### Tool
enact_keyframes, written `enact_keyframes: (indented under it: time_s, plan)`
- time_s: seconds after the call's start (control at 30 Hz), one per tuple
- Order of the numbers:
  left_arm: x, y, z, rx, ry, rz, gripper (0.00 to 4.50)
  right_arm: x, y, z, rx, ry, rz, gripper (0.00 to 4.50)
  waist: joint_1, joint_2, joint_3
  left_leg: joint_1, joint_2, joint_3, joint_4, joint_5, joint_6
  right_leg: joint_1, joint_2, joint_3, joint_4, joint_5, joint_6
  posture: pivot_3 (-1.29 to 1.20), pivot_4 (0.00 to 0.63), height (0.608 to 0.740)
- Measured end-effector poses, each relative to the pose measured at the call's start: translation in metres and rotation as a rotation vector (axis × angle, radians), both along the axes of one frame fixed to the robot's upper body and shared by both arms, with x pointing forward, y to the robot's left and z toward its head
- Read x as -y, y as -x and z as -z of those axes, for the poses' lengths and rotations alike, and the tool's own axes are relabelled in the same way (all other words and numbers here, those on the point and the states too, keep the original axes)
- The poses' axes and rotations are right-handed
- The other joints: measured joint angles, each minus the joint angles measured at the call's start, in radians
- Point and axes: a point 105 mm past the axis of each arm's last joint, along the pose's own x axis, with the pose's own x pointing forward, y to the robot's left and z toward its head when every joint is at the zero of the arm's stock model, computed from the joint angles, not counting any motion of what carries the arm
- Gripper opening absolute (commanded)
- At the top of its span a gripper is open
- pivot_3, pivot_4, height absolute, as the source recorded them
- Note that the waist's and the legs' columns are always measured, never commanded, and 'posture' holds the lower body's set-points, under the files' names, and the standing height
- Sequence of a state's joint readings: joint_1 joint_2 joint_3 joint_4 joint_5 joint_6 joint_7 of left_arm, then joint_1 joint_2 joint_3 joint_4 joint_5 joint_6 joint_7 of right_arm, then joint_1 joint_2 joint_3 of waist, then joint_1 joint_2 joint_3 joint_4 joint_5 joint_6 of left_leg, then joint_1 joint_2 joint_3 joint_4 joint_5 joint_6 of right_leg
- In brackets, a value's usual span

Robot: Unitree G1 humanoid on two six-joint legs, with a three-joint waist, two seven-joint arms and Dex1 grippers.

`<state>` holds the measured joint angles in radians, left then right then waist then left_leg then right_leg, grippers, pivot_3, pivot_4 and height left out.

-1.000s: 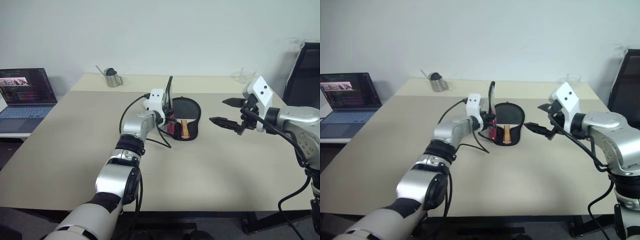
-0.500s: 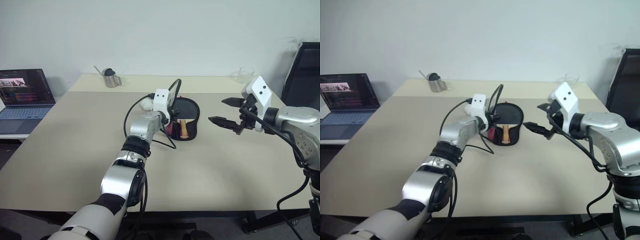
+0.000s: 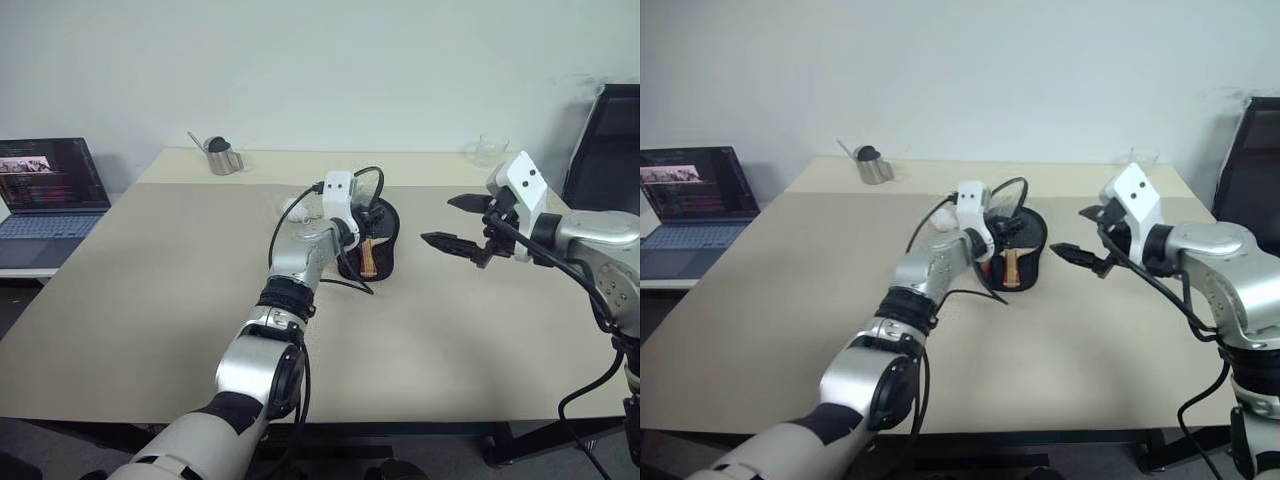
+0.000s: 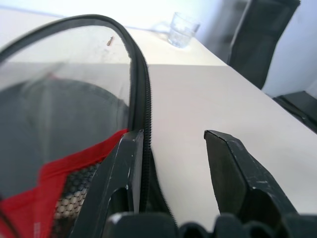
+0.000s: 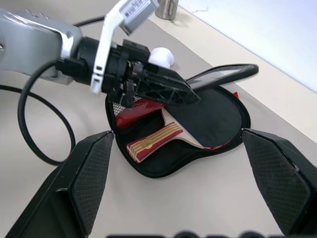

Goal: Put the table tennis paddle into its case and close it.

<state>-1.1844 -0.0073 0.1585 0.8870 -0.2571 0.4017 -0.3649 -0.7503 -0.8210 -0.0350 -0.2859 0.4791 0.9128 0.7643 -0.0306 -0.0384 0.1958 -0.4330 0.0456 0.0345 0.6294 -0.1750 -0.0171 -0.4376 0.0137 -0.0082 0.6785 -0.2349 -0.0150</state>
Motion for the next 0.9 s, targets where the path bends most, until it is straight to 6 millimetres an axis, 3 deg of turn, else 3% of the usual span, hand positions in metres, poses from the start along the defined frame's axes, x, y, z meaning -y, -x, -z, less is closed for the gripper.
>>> enact_keyframes:
  time_s: [0.37,0.67,0.9]
  plan:
    - [-0.001,-0.003,-0.001,0.018,0.116,-0.013,2.10,0.003,-0.006,-0.001,0.011,0.011,0.004,4.50,0.001,0.000,0.000,0.000,0.000,0.000,0.000,0.000,0.000,0.000,0.000,0.000,0.000,0.000,0.000,0.00,0.150,0.740]
    - [0.035,0.023,-0.029,0.148,0.265,0.264,2.10,0.002,-0.007,-0.002,0.016,0.016,-0.003,4.50,-0.001,0.000,0.000,0.000,0.000,0.001,0.000,0.000,0.000,0.000,0.000,-0.001,-0.001,0.000,0.000,0.00,0.150,0.740]
    - [0.022,0.029,-0.044,0.226,0.254,0.298,2.10,0.003,-0.008,-0.001,0.007,0.016,-0.001,4.50,-0.003,0.000,0.000,0.000,0.000,0.001,0.000,0.000,0.000,0.000,0.001,0.000,0.000,0.000,0.000,0.00,0.150,0.740]
